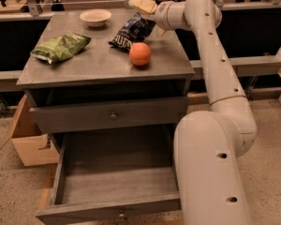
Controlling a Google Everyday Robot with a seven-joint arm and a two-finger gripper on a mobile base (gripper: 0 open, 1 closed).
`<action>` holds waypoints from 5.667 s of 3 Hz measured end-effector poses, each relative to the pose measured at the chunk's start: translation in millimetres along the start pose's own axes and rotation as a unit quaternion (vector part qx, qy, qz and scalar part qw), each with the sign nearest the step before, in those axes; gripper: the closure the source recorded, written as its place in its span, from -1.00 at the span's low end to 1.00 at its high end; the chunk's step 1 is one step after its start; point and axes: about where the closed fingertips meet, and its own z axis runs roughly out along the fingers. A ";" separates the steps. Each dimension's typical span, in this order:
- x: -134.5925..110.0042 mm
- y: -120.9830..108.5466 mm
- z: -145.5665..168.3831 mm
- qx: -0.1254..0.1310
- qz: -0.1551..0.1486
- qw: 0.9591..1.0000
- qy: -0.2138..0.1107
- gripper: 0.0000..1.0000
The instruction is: Place blue chip bag into middle drawer
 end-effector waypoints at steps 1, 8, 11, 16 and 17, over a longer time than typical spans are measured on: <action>-5.5 1.1 4.5 0.000 -0.013 1.000 -0.011 -0.66; 24.6 -90.3 23.4 -0.001 0.188 0.981 0.043 1.00; -35.3 -114.5 -90.6 0.037 0.159 0.981 -0.103 1.00; -169.9 -208.0 -105.9 0.112 0.182 0.955 -0.205 1.00; -229.5 -201.0 -92.1 0.104 0.204 0.943 -0.240 1.00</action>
Offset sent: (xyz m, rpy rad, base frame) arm 0.0261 -0.0002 0.0026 -0.0344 0.0040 0.0494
